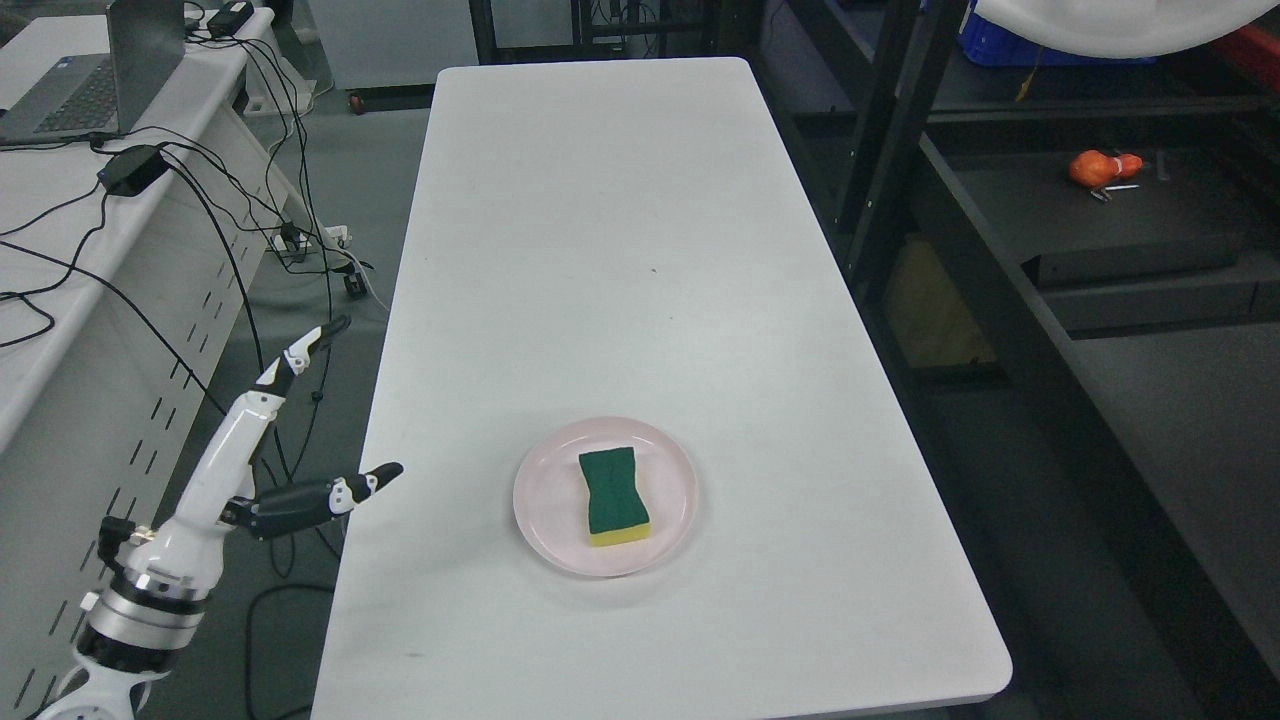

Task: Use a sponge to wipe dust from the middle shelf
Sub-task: 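Reach the open left hand over the green-and-yellow sponge on the plate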

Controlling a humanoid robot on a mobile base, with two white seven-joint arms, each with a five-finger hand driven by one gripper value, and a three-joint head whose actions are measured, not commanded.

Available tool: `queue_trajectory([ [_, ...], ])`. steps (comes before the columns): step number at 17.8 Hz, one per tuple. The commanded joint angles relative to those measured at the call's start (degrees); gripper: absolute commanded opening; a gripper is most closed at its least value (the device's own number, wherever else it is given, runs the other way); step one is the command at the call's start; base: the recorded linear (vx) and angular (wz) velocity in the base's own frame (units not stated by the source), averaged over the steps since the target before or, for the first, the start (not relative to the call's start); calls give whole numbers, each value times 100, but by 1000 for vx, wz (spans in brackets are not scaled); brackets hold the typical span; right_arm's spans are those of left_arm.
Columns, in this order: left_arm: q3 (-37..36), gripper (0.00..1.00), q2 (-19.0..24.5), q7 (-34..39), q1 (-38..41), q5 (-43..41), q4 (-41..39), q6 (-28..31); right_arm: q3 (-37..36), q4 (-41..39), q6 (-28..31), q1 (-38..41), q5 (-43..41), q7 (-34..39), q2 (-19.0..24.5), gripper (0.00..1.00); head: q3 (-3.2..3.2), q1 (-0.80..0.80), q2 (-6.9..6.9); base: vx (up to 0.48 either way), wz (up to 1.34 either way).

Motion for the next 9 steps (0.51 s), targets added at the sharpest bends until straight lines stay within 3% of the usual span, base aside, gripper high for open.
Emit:
queue_trajectory([
  [1,-176,96,-32,-77,-664,-2476,264,-673,0,-100,416,2,0,6,-100,100,0,0,0,0,0],
  [4,-528,95,-50,-77,-972,-3523,352,-1185,0,-100,416,2,0,6,-100,100,0,0,0,0,0],
  [9,-1459,95,-59,-77,-1569,-4789,370,-1185,0,-100,416,2,0,6,-100,100,0,0,0,0,0],
])
